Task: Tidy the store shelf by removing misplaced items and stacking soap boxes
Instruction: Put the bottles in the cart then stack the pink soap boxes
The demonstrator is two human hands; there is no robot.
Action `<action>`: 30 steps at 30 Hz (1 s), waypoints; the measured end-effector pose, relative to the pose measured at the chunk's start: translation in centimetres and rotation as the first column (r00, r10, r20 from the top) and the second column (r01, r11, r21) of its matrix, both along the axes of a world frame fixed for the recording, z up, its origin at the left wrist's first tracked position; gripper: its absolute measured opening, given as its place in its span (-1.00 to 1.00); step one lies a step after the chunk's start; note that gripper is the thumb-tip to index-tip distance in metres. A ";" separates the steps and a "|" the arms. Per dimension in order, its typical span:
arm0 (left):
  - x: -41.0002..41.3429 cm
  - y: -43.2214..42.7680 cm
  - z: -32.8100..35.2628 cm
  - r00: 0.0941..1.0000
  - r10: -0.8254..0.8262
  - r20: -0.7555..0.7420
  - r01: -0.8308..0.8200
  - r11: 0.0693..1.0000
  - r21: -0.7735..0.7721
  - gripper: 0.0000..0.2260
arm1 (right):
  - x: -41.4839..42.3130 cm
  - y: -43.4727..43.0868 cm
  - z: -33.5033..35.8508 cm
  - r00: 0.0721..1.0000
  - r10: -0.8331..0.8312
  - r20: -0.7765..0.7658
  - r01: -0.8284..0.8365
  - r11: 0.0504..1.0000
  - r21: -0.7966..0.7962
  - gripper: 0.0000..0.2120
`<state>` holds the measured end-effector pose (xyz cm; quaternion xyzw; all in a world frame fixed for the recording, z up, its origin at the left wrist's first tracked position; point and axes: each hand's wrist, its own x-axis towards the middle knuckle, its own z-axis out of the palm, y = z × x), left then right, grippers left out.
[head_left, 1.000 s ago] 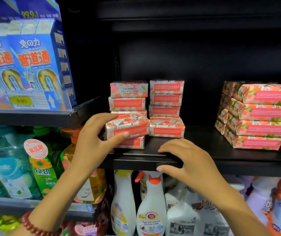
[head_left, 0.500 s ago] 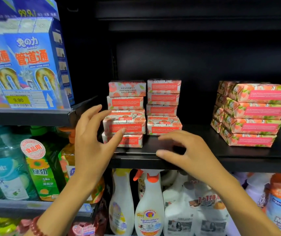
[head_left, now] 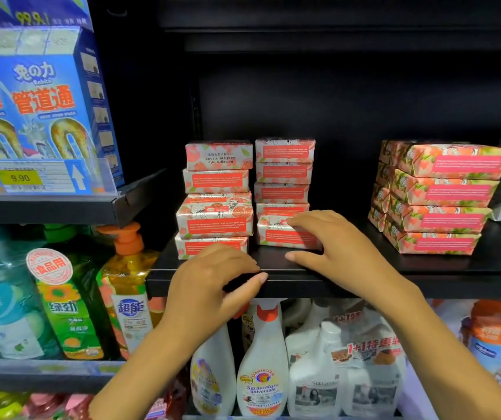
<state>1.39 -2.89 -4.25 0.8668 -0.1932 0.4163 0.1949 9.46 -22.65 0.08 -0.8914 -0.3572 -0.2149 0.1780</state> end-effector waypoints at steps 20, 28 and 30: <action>-1.5 -1.5 3.2 0.955 -0.231 -0.186 0.081 0.806 -0.587 -0.68 | -2.5 -1.0 -0.9 0.936 0.232 0.266 -0.311 0.899 0.308 -0.31; -1.5 -2.3 4.2 0.842 -0.490 -0.226 0.165 0.633 -0.757 -0.67 | -3.2 -0.6 -0.5 0.940 0.285 0.186 -0.331 0.893 0.306 -0.18; -1.7 -2.1 3.8 0.868 -0.457 -0.194 0.179 0.652 -0.737 -0.68 | -3.5 -1.1 -0.3 0.940 0.341 0.002 -0.300 0.825 0.478 -0.17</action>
